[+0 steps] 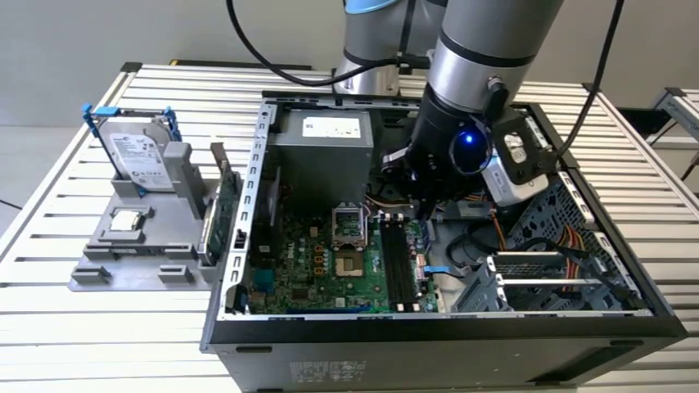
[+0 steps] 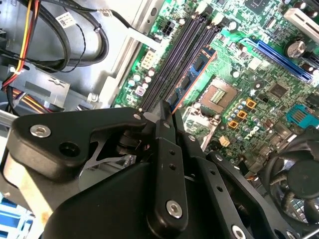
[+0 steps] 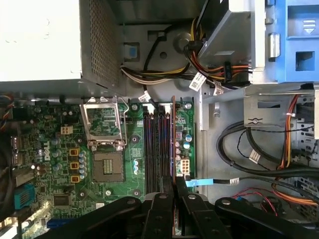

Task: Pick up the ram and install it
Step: 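Insert the ram into the slot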

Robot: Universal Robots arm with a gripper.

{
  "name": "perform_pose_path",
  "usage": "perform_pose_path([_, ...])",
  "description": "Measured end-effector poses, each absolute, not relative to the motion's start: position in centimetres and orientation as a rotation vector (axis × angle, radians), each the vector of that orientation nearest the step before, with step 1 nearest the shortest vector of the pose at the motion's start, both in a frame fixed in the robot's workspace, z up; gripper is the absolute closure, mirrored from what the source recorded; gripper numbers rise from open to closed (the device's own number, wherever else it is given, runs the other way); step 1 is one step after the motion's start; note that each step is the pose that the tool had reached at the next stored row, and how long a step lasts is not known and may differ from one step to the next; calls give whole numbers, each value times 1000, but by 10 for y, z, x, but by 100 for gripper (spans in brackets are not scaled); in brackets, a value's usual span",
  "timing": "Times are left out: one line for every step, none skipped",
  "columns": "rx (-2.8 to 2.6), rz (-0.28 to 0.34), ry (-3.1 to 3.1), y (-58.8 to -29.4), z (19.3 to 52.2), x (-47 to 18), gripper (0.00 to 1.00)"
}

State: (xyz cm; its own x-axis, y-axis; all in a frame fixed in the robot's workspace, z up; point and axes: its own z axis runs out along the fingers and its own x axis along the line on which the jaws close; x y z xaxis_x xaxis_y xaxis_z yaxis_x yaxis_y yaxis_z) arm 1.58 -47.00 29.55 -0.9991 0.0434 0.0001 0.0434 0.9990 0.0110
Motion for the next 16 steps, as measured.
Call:
perform_pose_path([68,17,3141,-470,295,16,100])
perform_pose_path([68,17,3141,-470,294,16,100])
perform_pose_path([68,16,3141,-470,294,16,100])
perform_pose_path([68,16,3141,-470,294,16,100])
perform_pose_path([68,16,3142,-470,293,16,100])
perform_pose_path([68,17,3141,-470,293,16,100])
perform_pose_path([68,16,3142,-470,291,16,100])
perform_pose_path([68,17,3142,-470,290,16,100])
perform_pose_path([68,16,3142,-470,288,16,100])
perform_pose_path([68,16,3142,-470,287,16,100])
perform_pose_path([68,16,3142,-470,287,16,100])
perform_pose_path([68,16,3142,-470,286,16,100])
perform_pose_path([68,16,3142,-470,284,16,100])
perform_pose_path([68,16,3142,-470,282,16,100])
perform_pose_path([68,17,3142,-470,280,16,100])
perform_pose_path([68,17,3142,-470,279,16,100])
